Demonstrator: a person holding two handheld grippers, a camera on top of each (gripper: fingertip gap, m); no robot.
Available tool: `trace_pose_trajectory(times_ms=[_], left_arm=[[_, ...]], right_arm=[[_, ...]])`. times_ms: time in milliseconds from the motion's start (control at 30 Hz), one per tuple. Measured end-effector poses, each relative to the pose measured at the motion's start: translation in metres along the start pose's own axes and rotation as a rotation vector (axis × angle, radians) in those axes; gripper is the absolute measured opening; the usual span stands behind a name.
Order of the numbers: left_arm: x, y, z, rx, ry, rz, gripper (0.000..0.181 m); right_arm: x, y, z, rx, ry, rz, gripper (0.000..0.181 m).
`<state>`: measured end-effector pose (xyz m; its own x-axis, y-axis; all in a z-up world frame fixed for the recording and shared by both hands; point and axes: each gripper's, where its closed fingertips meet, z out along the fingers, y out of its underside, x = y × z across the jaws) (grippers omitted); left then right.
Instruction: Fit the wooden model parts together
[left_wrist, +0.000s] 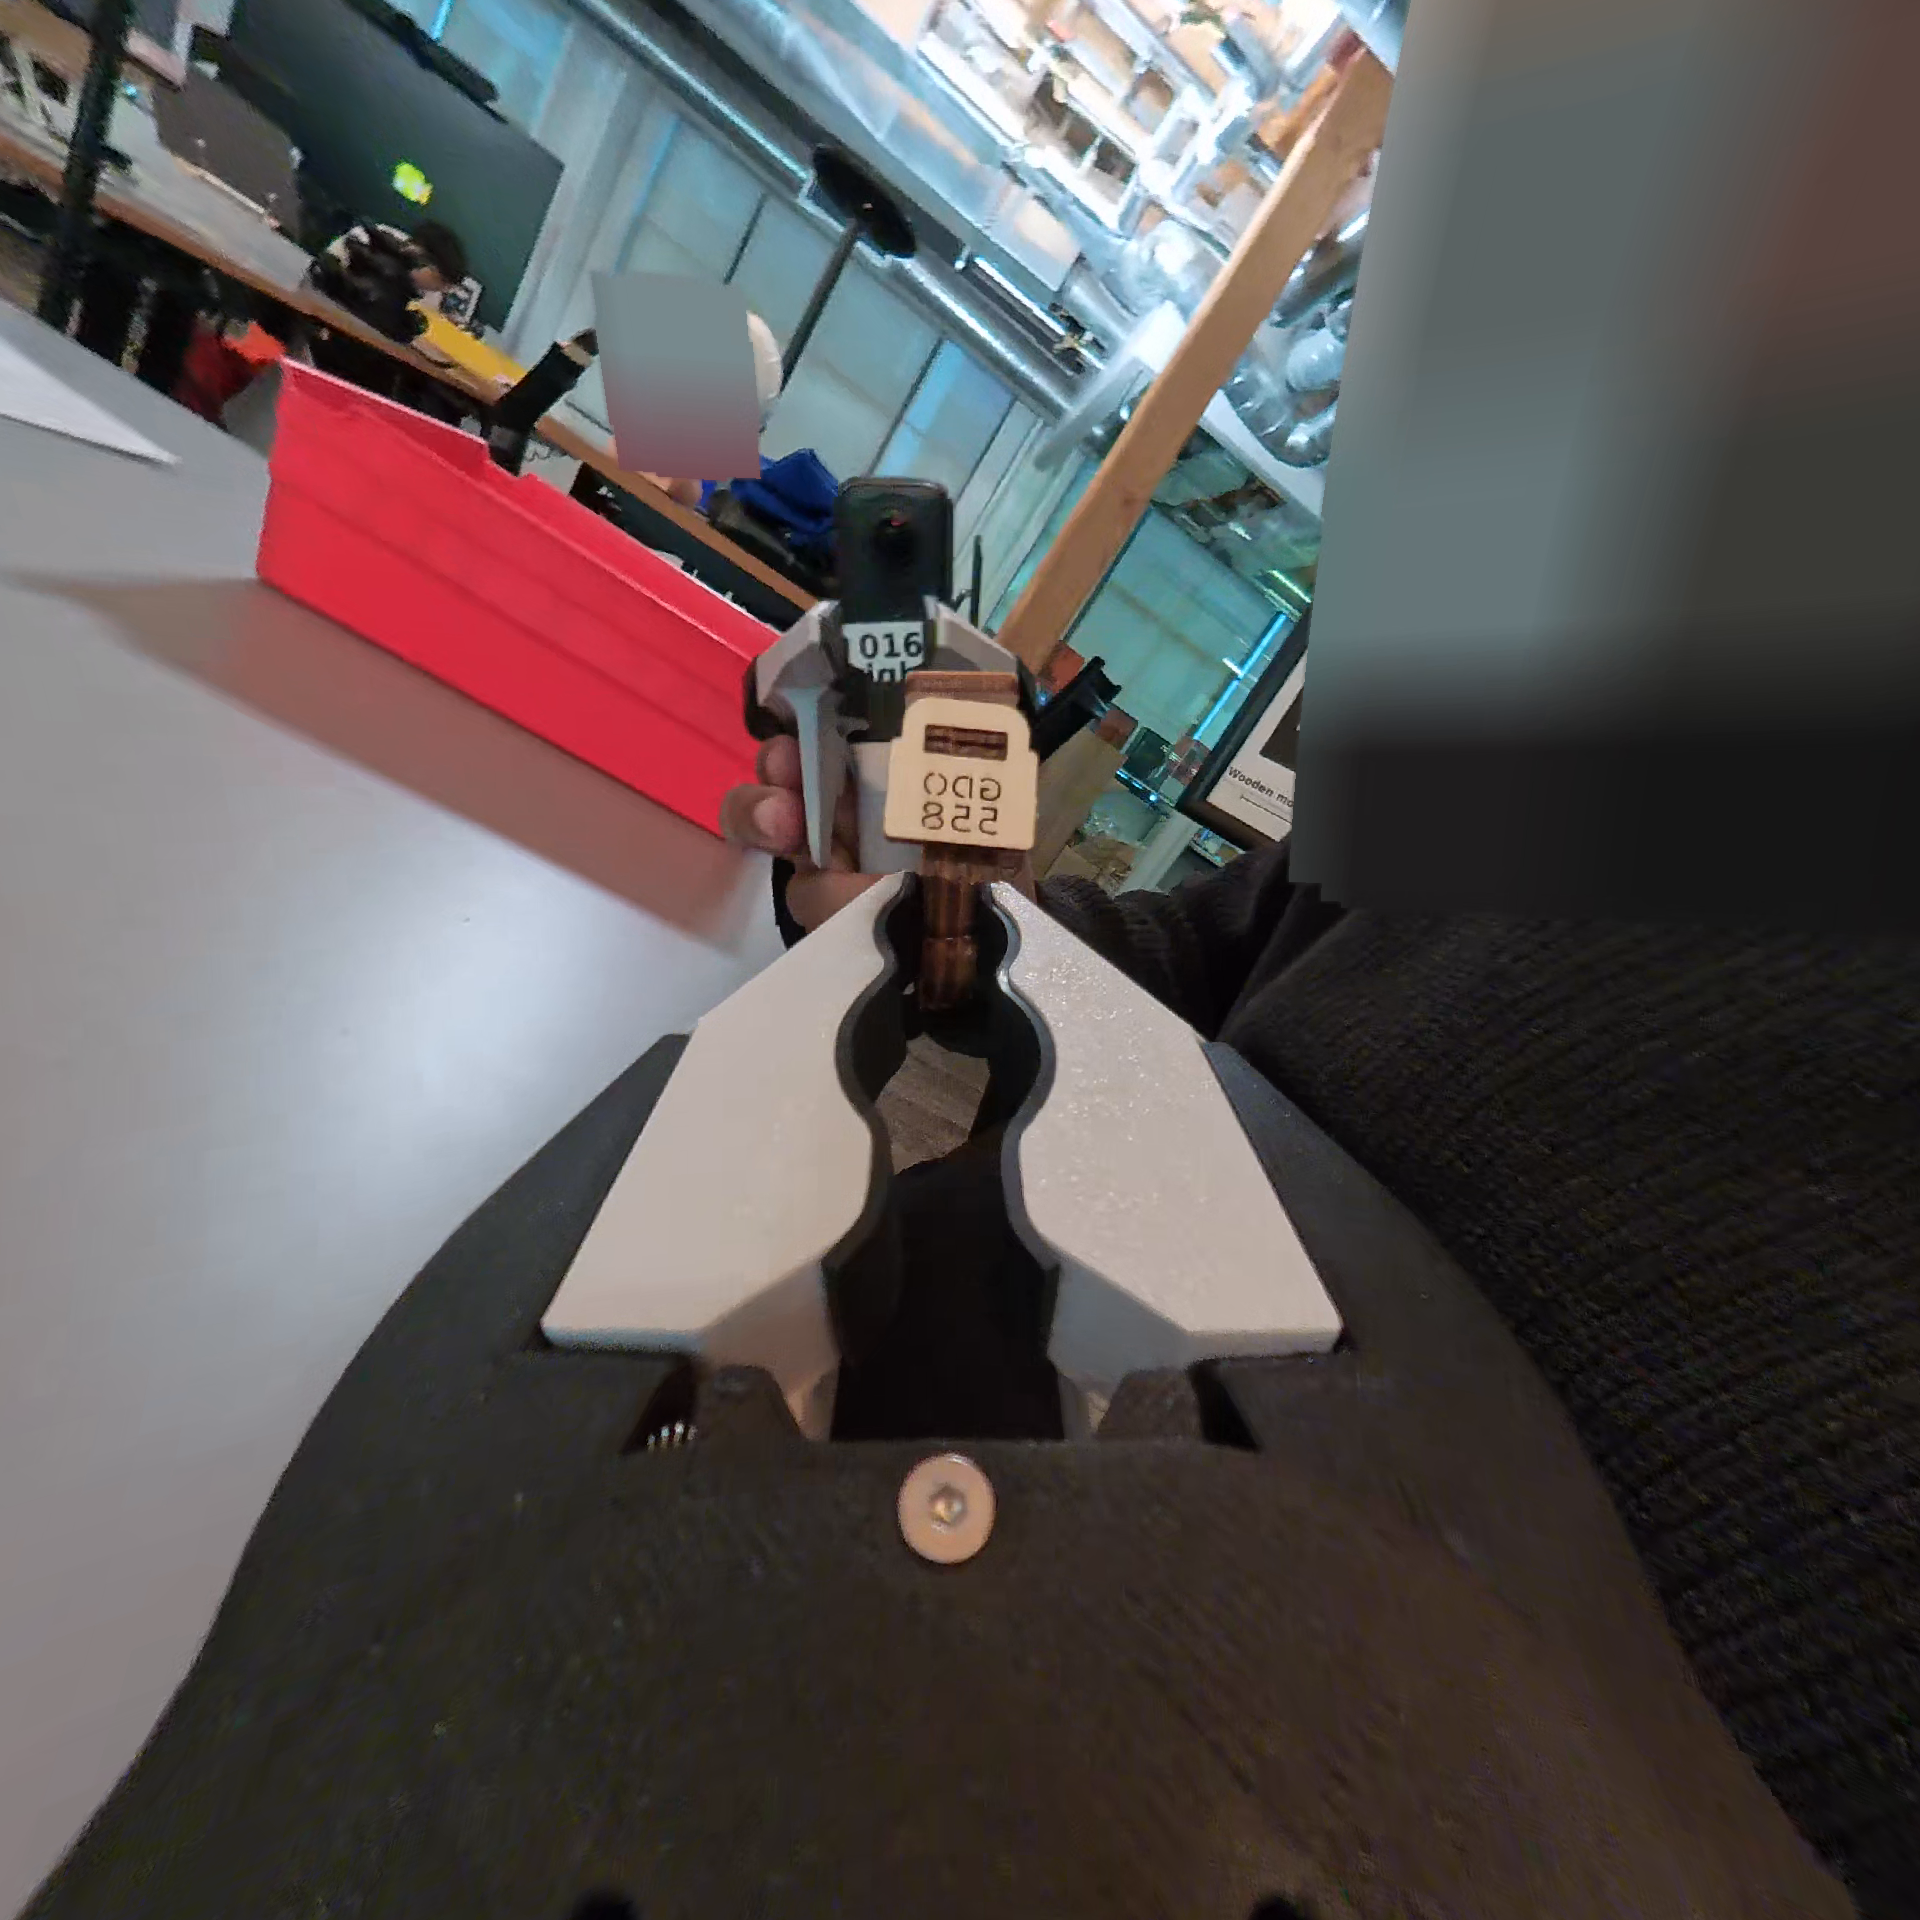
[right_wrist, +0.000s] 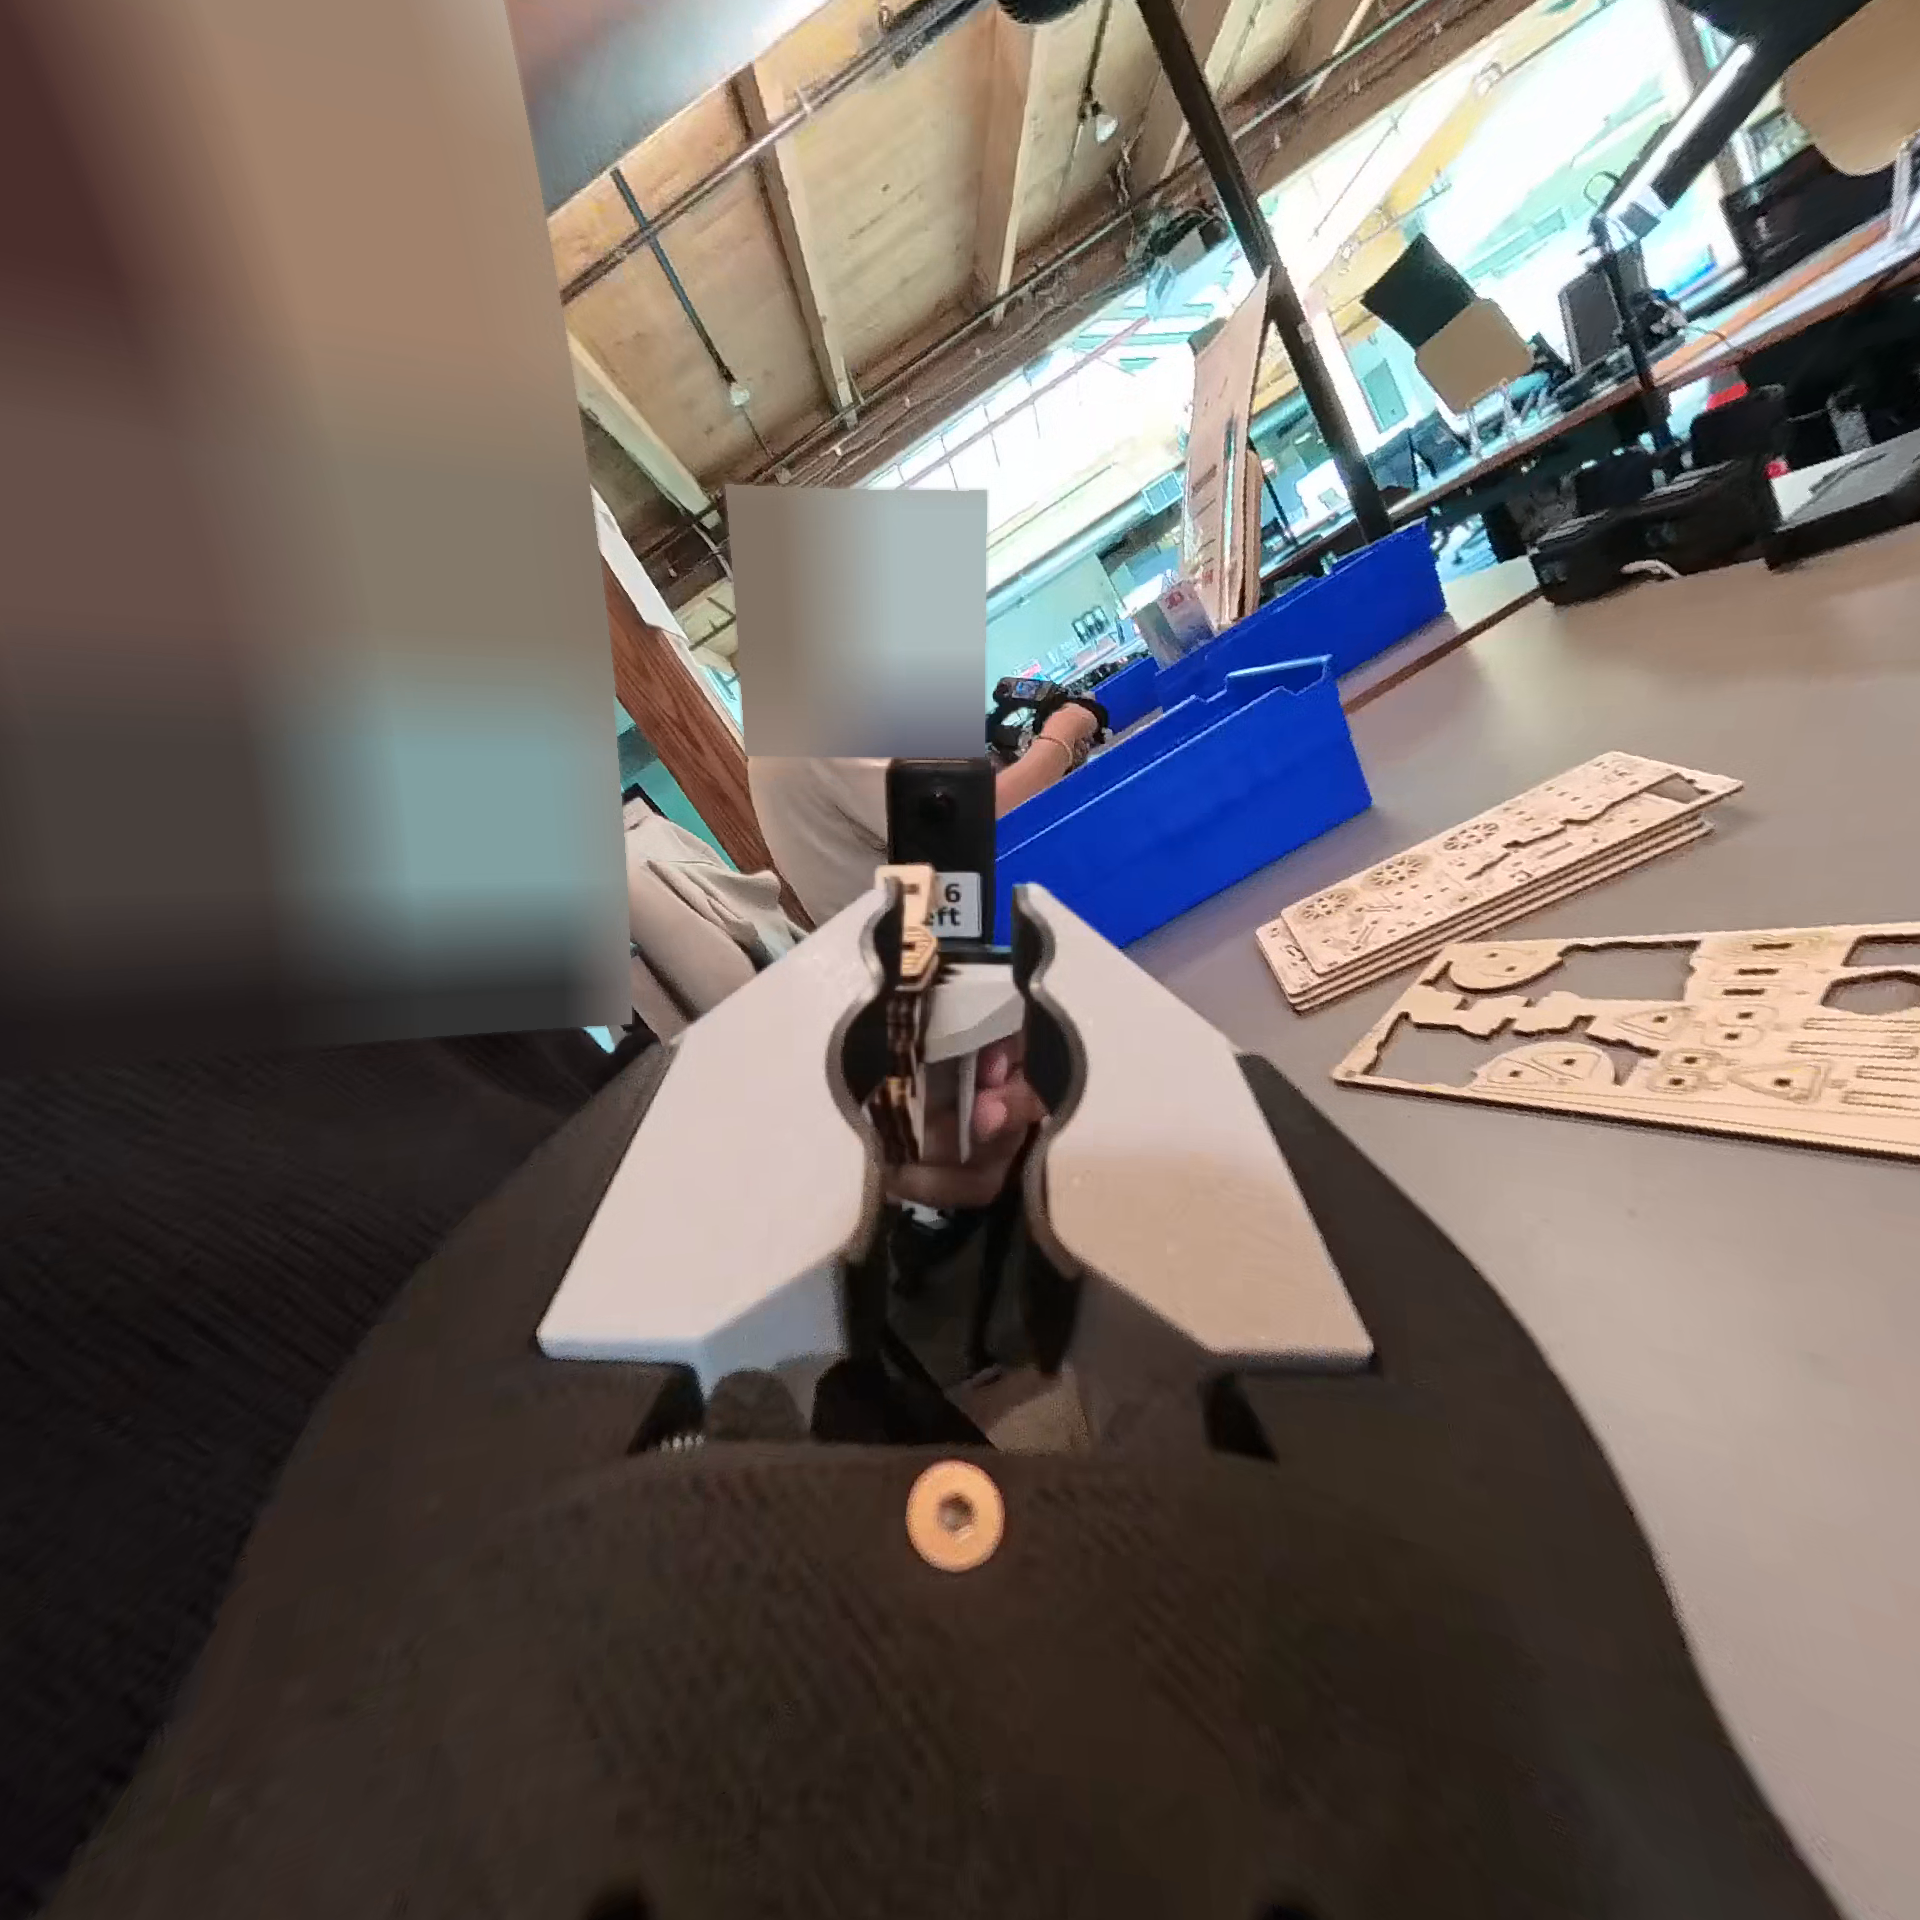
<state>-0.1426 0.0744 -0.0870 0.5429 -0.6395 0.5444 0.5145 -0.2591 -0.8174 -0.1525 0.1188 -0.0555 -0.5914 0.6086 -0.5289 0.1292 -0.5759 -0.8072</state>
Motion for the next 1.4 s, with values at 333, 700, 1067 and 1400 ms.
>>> trace_pose_trajectory(times_ms=[333,700,1067,1400], left_arm=[[0.013,0.002,0.004,-0.012,0.106,-0.020,0.008],[-0.010,0.029,0.010,-0.158,0.109,-0.305,0.006],[-0.057,0.061,-0.003,-0.291,-0.172,-0.402,0.007],[-0.056,0.069,-0.008,-0.351,-0.207,-0.373,0.007]], right_arm=[[-0.012,0.003,0.006,-0.026,-0.004,-0.060,0.021],[0.005,0.050,0.002,-0.250,-0.104,0.340,0.032],[0.041,0.069,-0.006,-0.388,0.114,0.122,0.026],[0.047,0.091,-0.005,-0.512,0.160,0.037,0.027]])
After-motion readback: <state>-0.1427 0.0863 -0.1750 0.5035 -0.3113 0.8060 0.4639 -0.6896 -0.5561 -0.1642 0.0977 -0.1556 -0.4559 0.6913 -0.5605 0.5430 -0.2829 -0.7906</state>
